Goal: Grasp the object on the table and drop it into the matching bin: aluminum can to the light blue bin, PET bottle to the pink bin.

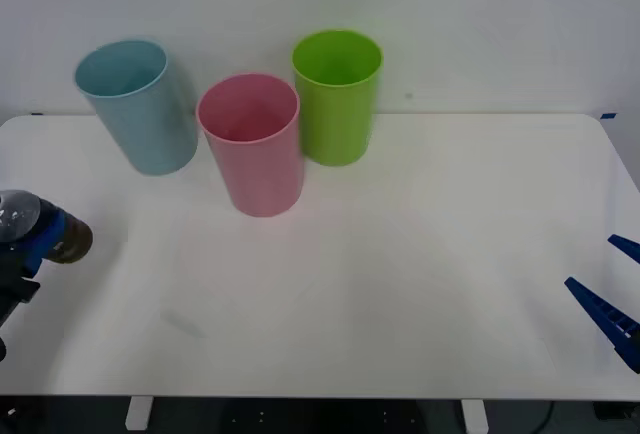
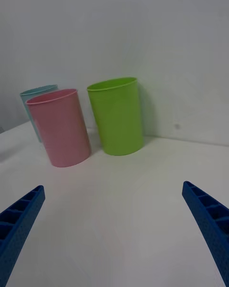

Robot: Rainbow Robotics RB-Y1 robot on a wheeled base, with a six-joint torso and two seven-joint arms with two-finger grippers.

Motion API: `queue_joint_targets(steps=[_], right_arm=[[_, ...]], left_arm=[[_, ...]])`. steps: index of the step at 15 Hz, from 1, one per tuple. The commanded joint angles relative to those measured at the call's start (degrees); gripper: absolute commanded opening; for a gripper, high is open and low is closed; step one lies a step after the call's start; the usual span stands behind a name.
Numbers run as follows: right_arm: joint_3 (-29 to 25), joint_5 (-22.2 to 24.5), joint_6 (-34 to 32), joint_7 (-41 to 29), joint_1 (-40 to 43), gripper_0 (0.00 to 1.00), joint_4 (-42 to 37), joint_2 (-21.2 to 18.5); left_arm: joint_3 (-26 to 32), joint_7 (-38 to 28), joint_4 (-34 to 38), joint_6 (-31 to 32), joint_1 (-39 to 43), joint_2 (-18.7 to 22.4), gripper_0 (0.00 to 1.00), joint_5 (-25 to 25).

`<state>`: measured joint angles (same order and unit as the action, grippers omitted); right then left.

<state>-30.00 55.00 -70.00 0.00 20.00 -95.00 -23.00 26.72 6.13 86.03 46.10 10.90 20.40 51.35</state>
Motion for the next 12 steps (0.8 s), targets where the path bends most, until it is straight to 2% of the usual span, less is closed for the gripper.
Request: queue_joint_targets(steps=[1, 6, 12], right_arm=[[0.0, 0.0, 0.0, 0.0, 0.0, 1.00, 0.0, 0.0], [0.0, 0.0, 0.0, 0.0, 0.0, 1.00, 0.0, 0.0], [0.0, 0.0, 0.0, 0.0, 0.0, 1.00, 0.0, 0.0]], left_arm=[[0.4, -6.2, 5.6, -1.4, 0.6, 0.0, 0.00, 0.2], [-0.2, -21.2, 14.8, -2.4, -1.8, 0.0, 0.00, 6.3], [-0.7, -37.6, 20.8, -2.0, -8.4, 0.2, 0.00, 14.5]])
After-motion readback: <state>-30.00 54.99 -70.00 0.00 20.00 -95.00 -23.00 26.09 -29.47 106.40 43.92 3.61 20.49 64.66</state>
